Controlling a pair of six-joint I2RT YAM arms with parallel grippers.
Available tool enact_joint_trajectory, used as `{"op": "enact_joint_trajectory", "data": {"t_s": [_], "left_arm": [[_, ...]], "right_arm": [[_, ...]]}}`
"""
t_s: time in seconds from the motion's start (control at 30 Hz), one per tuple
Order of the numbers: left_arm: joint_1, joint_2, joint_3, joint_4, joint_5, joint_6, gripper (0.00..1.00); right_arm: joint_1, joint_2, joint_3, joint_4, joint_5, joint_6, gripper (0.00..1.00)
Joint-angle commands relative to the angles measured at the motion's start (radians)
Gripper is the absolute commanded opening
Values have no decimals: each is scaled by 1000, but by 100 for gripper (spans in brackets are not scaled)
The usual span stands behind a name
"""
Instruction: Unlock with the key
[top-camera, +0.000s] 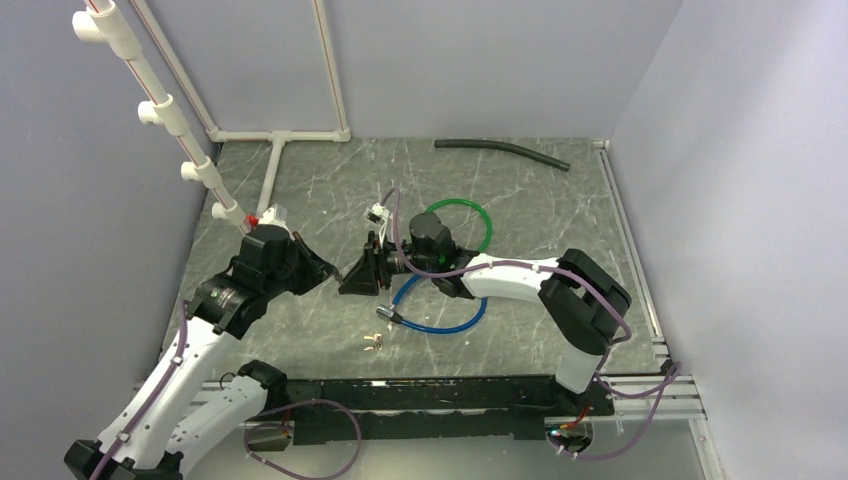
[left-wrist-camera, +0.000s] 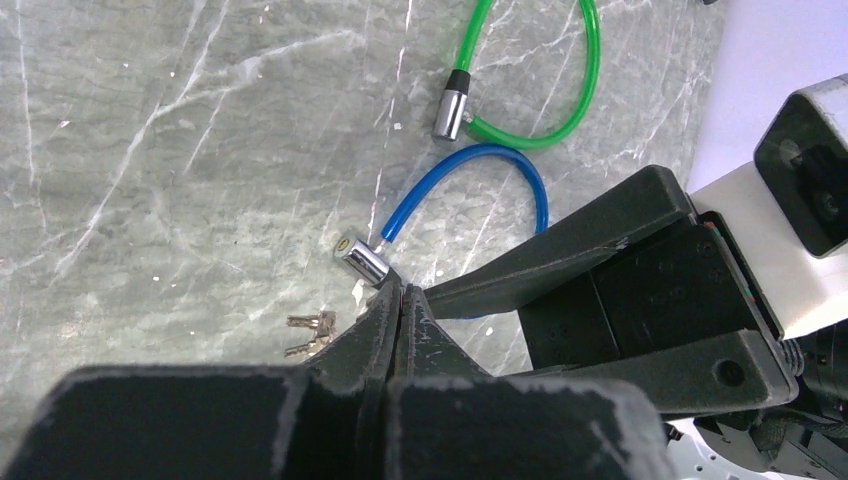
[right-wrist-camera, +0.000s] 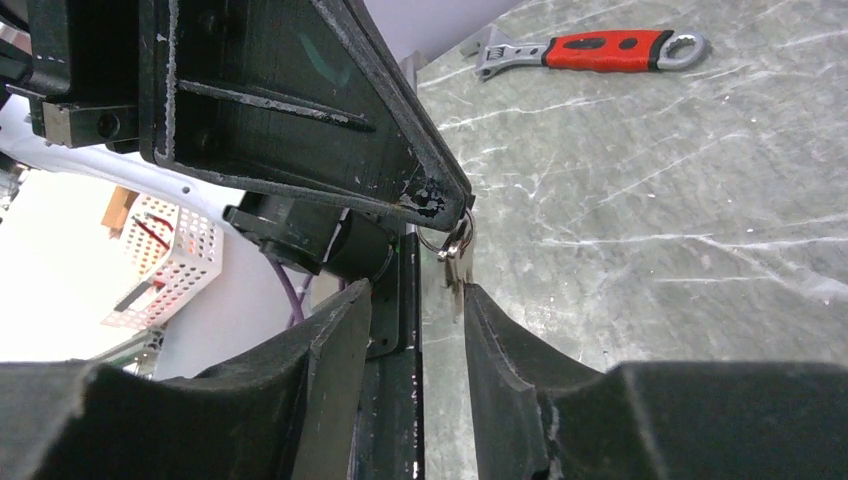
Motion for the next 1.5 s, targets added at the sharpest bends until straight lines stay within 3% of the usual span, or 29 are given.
{"op": "enact_joint_trajectory", "data": {"t_s": [0.0, 0.4, 0.77, 0.87, 1.07, 1.23, 1.27, 1.3, 1.4, 1.43, 1.47], "left_arm": [[-2, -18, 26, 23, 8, -9, 0], [-2, -28, 16, 24, -32, -26, 0], [-2, -49, 8, 28, -24, -44, 0], [-2, -55, 11, 23, -29, -47, 0], [-2, -78, 10, 7, -51, -56, 0], [-2, -80, 6, -10, -69, -54, 1], [-2, -75, 10, -18, -70, -43, 9], [-2, -70, 15, -28, -69, -19, 22], [-2, -63, 40, -80, -86, 41, 73], [-2, -63, 44, -86, -84, 65, 85], [-2, -63, 49, -92, -82, 88, 87]], "right_arm": [[5, 5, 39, 68, -23, 9, 41], [11, 30, 52, 90, 8, 37, 36], [13, 59, 86, 67, 99, 35, 41], [15, 60, 96, 58, 103, 27, 35], [16, 48, 85, 60, 110, 22, 0], [16, 32, 80, 45, 88, 12, 0], [16, 26, 85, 19, 80, 4, 0], [16, 17, 94, -45, 72, -9, 0], [14, -10, 171, -328, 87, -83, 0], [9, -12, 209, -454, 100, -111, 0], [-1, -14, 240, -567, 109, -133, 0]]}}
